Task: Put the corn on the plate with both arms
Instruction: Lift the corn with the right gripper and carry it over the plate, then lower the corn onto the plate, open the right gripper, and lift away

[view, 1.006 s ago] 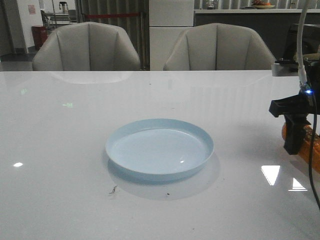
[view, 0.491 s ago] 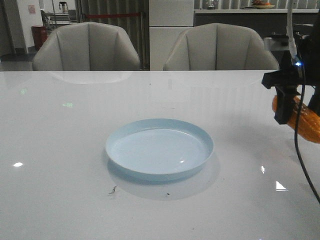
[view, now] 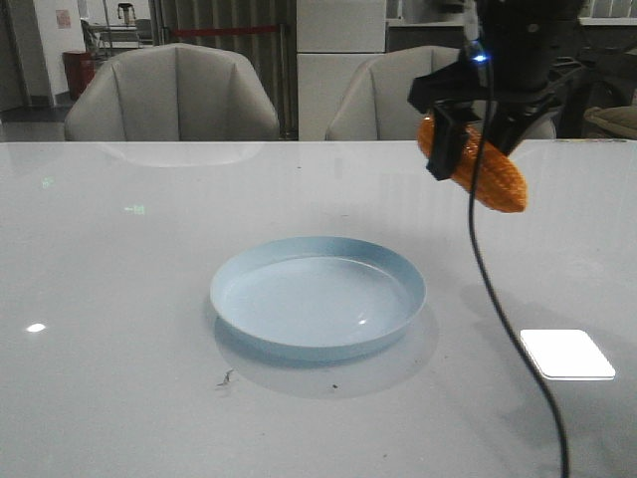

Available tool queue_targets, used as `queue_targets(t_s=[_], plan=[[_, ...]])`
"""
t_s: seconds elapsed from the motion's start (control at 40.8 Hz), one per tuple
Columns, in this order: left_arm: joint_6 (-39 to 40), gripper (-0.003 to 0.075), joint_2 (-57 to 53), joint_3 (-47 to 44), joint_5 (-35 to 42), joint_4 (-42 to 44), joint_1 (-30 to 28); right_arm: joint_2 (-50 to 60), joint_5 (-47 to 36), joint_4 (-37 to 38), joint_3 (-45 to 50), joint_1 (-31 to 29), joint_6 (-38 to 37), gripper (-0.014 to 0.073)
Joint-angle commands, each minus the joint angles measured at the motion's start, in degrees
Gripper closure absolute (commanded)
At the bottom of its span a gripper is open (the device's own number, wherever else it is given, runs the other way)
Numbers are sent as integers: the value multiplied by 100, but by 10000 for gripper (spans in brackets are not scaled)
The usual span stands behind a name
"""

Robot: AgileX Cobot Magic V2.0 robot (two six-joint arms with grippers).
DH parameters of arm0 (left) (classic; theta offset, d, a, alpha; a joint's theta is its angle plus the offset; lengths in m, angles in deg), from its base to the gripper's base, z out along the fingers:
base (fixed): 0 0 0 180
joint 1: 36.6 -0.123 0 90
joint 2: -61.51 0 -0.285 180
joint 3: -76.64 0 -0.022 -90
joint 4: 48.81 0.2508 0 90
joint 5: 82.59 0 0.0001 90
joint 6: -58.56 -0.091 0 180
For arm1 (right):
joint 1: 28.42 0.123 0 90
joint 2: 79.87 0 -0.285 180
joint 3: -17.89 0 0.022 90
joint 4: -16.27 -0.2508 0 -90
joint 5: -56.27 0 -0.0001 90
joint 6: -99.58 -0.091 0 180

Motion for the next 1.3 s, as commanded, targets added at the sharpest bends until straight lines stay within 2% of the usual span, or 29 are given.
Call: queue_targets(t_s=[0.0, 0.441, 0.711, 1.153, 1.226, 1.275], plan=[[37, 285, 6, 167, 475, 40, -22, 303, -334, -49, -199, 329, 71, 473], [37, 285, 6, 167, 475, 40, -22, 130, -582, -140, -199, 1379, 88, 473], [37, 285, 6, 167, 475, 40, -22, -401, -65, -140, -199, 1385, 83, 470], [37, 285, 6, 167, 475, 40, -22, -645, -158, -168, -245, 1385, 77, 470], [37, 285, 6, 167, 475, 40, -22, -645, -169, -168, -246, 1385, 77, 445], [37, 285, 6, 167, 475, 40, -22, -645, -175, -168, -246, 1385, 77, 391]])
